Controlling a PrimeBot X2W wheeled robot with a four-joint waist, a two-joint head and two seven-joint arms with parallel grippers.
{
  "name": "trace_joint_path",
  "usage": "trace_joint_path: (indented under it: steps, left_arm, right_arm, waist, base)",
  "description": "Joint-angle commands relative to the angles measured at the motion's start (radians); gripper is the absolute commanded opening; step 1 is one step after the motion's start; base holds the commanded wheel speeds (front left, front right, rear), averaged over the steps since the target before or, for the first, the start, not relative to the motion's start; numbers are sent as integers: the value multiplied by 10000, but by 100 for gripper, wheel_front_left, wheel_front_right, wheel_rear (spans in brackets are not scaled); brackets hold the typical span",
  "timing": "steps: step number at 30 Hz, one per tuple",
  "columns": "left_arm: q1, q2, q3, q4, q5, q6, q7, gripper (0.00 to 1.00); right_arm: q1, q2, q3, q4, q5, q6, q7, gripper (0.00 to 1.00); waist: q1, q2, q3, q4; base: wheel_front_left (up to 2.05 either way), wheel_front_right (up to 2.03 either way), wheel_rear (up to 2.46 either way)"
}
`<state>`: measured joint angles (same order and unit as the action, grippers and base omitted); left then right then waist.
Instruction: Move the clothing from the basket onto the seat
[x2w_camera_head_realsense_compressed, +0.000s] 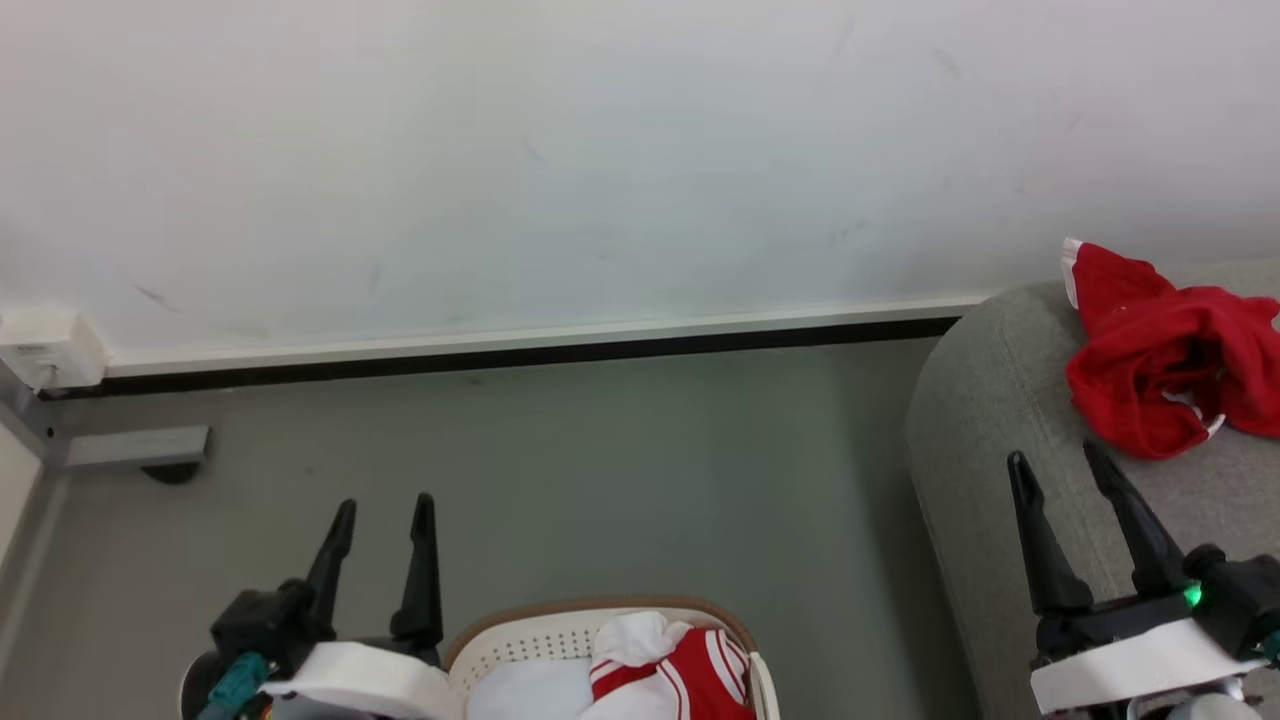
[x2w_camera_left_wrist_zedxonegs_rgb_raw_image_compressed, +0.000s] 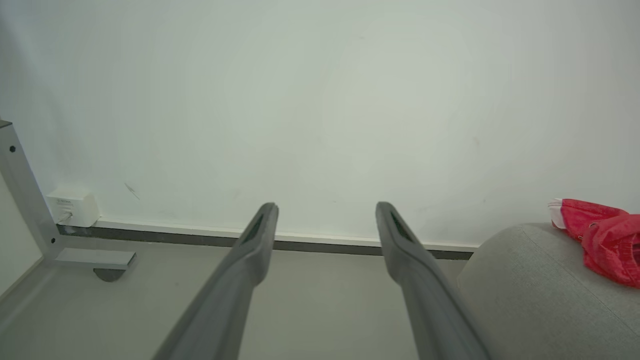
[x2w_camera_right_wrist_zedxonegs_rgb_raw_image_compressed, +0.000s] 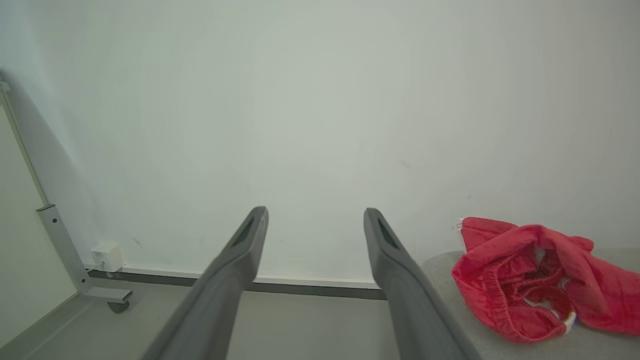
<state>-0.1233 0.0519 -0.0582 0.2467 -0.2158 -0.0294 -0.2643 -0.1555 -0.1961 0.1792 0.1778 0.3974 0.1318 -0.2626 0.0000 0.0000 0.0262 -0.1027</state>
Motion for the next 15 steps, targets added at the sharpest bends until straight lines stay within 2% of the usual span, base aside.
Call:
trace_joint_path:
  steps: [1,8,15]
  left_arm:
    - [-307,23,-46,21,85,-51,-3,100]
    - [-1247,19,-392,383,427,-184,-3,100]
    - [-2504,21,-998,1608,674,-348,55,100]
  right_arm:
    - [-341,-122,25,-65,88,-23,-30,100]
    - [-1610,-13,-39,-251,166,-22,-28,100]
    - [-2938,86,-225,-479,278,-22,-28,100]
  waist:
    - [0,0,395,-136]
    - [0,0,1708,-444]
    - [0,0,3179,-670]
  base:
    - [0,0,0]
    - [0,0,0]
    - [0,0,0]
